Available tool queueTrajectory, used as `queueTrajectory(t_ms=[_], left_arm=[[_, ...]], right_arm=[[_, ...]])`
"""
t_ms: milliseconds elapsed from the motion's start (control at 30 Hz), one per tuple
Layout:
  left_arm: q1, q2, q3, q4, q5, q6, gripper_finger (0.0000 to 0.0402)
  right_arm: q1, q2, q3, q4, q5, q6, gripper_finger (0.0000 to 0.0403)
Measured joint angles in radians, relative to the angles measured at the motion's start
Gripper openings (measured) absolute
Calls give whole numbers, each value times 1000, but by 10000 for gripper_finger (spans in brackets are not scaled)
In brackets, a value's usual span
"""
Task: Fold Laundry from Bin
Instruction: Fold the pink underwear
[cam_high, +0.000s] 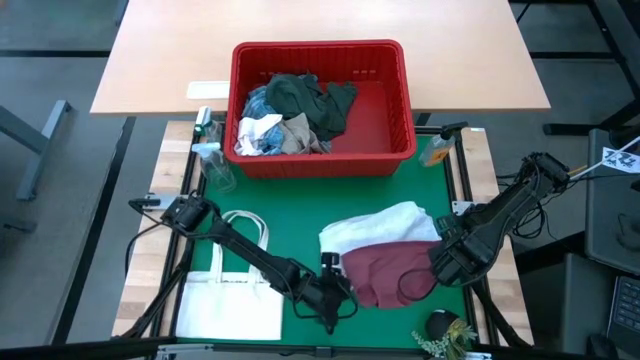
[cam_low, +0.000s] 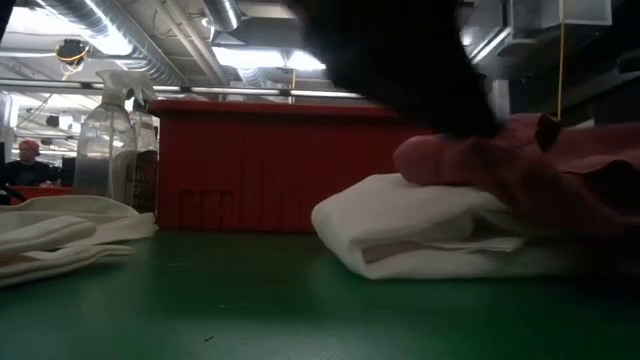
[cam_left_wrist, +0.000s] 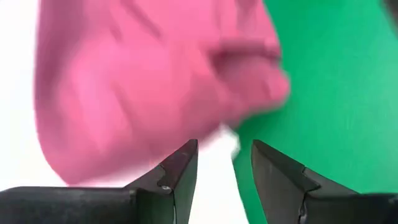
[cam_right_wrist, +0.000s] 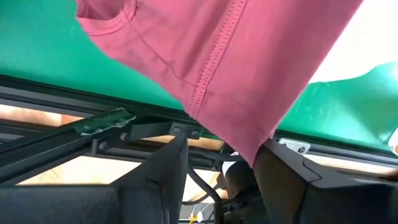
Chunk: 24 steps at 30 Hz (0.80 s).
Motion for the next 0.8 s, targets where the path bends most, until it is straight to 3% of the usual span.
queueTrajectory(t_ms=[333, 600, 800], left_arm=[[30, 17, -20, -135, -4, -61, 129], [85, 22, -76, -148, 91, -86, 100], [106, 16, -74, -303, 101, -93, 85]], right_arm=[[0, 0, 0, 6, 18, 0, 175], [0, 0, 0, 5, 18, 0, 175], [0, 0, 0, 11, 18, 0, 175]])
